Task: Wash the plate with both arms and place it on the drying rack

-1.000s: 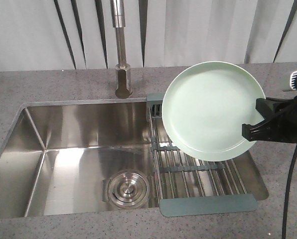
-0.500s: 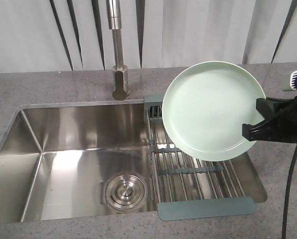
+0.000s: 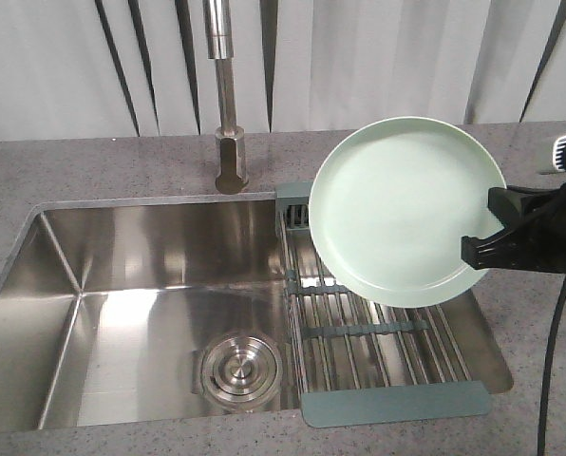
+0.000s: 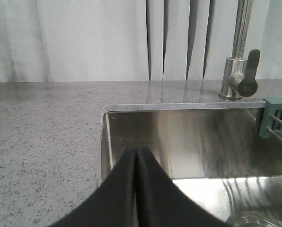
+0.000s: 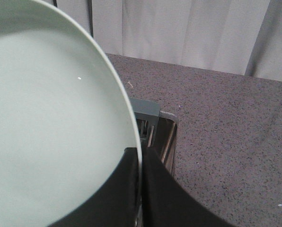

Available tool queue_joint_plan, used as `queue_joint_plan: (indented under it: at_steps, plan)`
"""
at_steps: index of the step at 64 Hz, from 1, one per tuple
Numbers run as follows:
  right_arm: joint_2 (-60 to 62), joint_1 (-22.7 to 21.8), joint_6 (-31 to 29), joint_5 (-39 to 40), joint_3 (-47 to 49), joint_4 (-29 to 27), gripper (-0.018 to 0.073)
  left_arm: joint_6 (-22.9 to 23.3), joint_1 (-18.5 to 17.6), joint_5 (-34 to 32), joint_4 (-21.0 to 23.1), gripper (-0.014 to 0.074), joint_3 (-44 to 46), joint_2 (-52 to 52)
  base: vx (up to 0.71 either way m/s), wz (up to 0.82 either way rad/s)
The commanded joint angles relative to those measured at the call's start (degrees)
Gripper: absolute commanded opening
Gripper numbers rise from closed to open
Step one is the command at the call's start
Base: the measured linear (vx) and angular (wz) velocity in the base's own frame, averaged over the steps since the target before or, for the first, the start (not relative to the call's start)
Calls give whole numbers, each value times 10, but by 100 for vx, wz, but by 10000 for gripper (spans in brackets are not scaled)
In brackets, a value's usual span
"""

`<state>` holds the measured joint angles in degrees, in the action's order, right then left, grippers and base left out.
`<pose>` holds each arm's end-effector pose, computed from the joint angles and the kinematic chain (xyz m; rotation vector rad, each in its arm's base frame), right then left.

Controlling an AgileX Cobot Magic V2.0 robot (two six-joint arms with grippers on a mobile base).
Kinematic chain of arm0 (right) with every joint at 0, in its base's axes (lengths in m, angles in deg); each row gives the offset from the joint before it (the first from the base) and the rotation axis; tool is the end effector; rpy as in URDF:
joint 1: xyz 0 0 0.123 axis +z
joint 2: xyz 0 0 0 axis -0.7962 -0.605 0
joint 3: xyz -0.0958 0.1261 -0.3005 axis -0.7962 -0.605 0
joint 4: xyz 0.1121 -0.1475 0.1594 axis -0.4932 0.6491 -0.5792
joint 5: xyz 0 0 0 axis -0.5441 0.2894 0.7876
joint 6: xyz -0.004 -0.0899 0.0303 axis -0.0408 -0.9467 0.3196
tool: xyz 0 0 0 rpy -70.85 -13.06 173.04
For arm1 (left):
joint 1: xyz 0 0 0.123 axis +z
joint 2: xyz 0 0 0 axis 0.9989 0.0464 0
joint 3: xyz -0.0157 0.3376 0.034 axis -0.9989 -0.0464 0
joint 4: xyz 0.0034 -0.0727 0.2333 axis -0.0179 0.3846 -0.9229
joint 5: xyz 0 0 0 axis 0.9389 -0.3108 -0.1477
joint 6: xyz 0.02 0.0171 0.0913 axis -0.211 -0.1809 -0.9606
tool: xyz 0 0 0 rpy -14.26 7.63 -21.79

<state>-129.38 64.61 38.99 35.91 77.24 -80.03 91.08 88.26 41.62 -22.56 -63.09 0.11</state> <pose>0.1929 0.0409 0.3556 -0.2603 1.8967 0.1011 -0.0019 0.0000 0.1934 -0.0782 1.6149 -0.0499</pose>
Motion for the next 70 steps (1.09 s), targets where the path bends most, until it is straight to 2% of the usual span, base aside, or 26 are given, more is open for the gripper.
queue_joint_plan:
  at_steps: [1, 70]
  plan:
    - [11, -3, 0, 46, 16, 0, -10, 3, -2, -40, 4, -6, -9, -9, 1, -2]
    - [11, -3, 0, 46, 16, 0, -10, 3, -2, -40, 4, -6, -9, -9, 1, 0]
